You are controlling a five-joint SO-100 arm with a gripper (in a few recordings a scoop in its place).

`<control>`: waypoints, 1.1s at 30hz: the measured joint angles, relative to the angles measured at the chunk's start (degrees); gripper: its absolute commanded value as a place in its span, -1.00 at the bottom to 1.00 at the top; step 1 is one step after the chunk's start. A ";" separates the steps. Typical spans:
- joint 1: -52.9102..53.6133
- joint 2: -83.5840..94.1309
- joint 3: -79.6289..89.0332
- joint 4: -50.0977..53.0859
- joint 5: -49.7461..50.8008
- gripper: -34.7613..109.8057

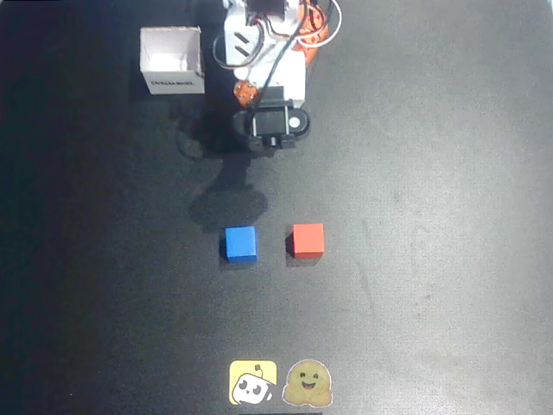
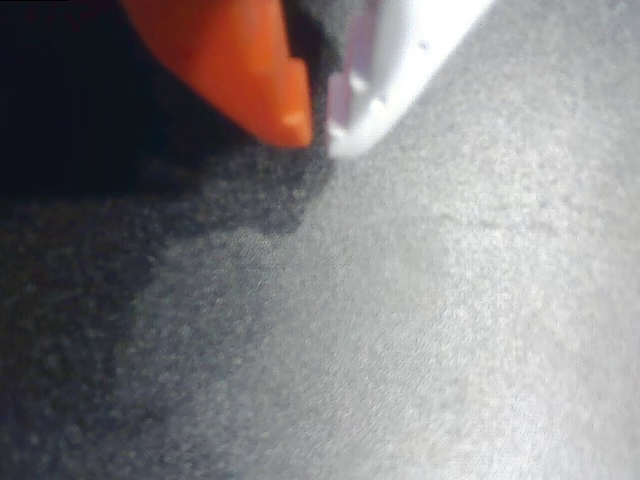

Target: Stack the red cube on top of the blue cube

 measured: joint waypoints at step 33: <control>-10.37 -91.76 -68.99 -4.48 5.98 -0.52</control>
